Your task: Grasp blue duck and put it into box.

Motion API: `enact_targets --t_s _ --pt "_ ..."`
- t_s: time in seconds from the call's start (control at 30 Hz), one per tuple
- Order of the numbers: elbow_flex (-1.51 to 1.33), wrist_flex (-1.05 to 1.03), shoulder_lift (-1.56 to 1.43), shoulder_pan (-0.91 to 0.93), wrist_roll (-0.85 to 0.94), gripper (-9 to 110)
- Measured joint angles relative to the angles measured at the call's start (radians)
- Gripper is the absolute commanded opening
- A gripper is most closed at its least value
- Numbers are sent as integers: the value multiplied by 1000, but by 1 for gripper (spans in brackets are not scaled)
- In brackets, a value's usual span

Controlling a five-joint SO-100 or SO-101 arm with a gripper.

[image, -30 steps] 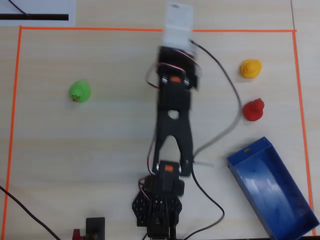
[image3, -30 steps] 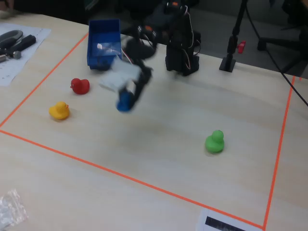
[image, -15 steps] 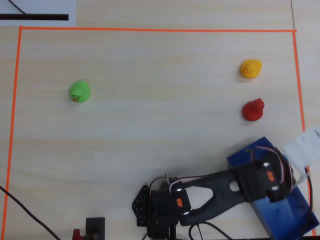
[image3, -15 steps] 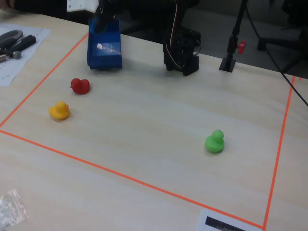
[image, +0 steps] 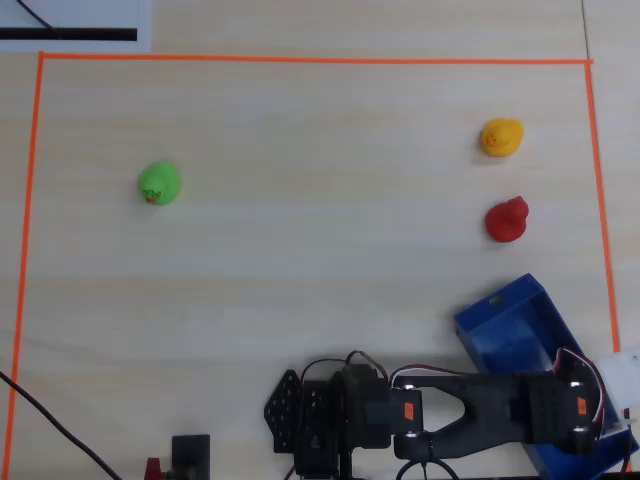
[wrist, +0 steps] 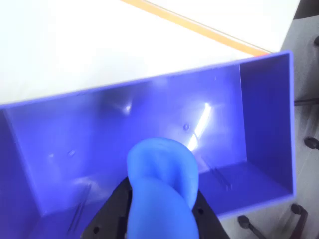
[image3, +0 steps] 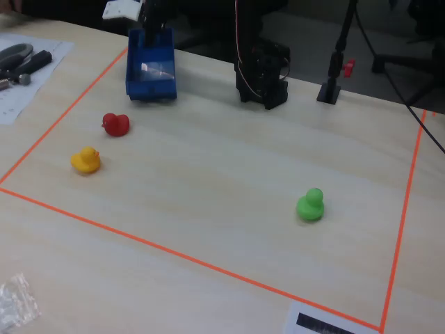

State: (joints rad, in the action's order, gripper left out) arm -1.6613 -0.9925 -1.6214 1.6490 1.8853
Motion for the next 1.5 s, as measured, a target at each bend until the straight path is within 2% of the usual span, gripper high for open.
enact_targets --t_s 0.17,0.4,0.57,0.87,1.17,1.23,1.4,1.5 --pt "0 81 72 26 29 3" --pt "-84 172 74 94 170 20" --pt "-120 181 57 103 183 27" --pt "-166 184 -21 98 183 29" --pt "-204 196 -97 55 173 25" --pt "-210 196 -132 8 140 20" --pt "-212 196 -268 -225 -52 0" --pt "-258 190 -396 -440 -187 0"
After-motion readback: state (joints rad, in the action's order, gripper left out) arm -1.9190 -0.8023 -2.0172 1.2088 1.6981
